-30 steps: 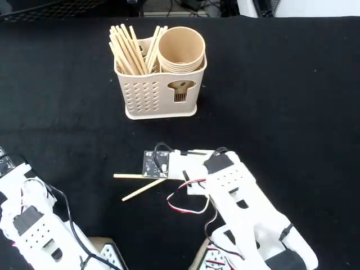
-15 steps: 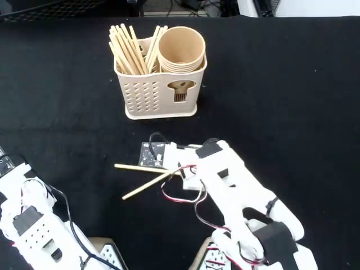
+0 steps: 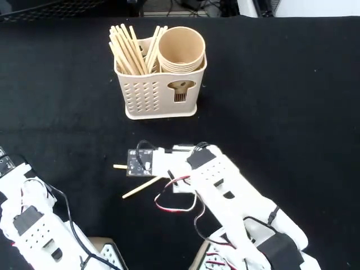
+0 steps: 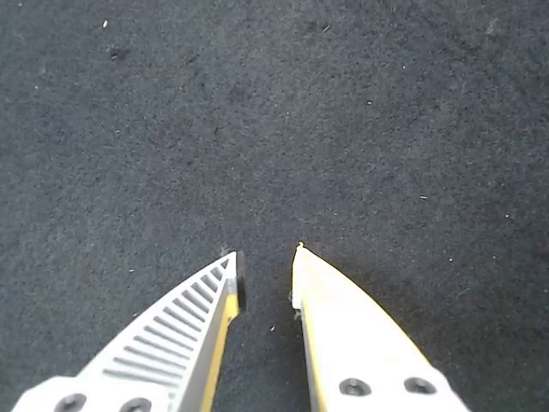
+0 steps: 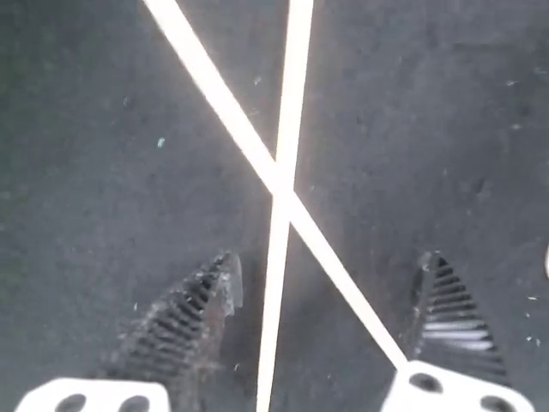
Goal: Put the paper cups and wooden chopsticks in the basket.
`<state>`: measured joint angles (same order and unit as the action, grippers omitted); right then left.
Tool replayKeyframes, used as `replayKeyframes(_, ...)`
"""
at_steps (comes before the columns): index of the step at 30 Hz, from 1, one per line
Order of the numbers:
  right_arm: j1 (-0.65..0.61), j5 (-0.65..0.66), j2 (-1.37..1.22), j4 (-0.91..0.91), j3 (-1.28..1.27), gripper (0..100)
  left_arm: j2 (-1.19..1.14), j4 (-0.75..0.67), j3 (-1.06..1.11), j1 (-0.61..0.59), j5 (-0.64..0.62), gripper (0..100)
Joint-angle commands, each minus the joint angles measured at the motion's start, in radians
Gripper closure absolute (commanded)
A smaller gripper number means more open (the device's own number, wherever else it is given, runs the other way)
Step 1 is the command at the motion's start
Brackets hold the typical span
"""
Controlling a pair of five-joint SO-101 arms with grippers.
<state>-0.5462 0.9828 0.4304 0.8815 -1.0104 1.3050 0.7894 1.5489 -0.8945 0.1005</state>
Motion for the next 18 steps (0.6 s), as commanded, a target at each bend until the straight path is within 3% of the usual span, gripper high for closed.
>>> replayKeyframes(1, -0.015, -0.054, -0.007, -0.061, 0.061, 67.0, 0.012, -0.014, -0.027, 0.012, -0.002, 88)
replayKeyframes(15, -0.063, -0.054, -0.354, -0.068, 0.214, 67.9, 0.012, -0.015, -0.027, 0.012, -0.002, 88)
replayKeyframes(18, -0.066, -0.054, -0.369, -0.068, 0.213, 77.9, 0.012, -0.015, -0.027, 0.012, -0.002, 88)
